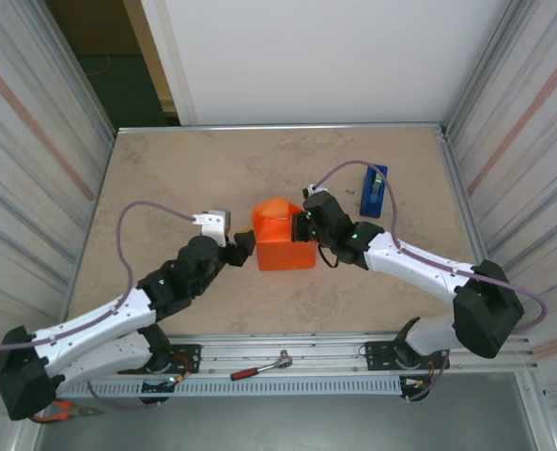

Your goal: Wrap the gift box in paper

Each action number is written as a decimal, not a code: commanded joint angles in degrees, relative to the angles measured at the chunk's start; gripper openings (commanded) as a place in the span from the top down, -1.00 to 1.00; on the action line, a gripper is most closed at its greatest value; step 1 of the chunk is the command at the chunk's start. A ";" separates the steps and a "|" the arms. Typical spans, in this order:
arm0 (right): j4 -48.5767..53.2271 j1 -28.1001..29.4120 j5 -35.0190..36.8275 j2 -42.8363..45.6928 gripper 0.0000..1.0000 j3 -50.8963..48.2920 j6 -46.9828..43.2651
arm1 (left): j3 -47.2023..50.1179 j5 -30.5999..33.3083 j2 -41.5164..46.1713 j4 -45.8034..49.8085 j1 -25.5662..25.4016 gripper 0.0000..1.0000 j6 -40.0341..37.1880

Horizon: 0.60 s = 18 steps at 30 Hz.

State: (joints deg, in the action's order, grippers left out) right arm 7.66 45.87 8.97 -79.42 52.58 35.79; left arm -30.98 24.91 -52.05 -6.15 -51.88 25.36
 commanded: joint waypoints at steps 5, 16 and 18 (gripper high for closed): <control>10.27 1.68 -6.06 -4.43 1.00 -4.59 3.28 | -1.75 5.05 -7.91 -7.32 -2.79 0.01 -0.63; 9.71 1.68 -6.23 -4.55 1.00 -4.76 3.87 | -2.24 5.76 -13.37 -11.50 -3.18 0.96 -0.10; 9.60 1.68 -6.33 -4.68 1.00 -4.72 3.99 | -2.54 5.86 -13.74 -11.55 -3.15 0.84 -0.12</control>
State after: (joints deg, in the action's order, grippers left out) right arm 6.81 45.84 8.99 -79.42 52.25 37.06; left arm -31.64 28.91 -65.39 -15.22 -54.87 25.30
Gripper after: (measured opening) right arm 0.042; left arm 0.078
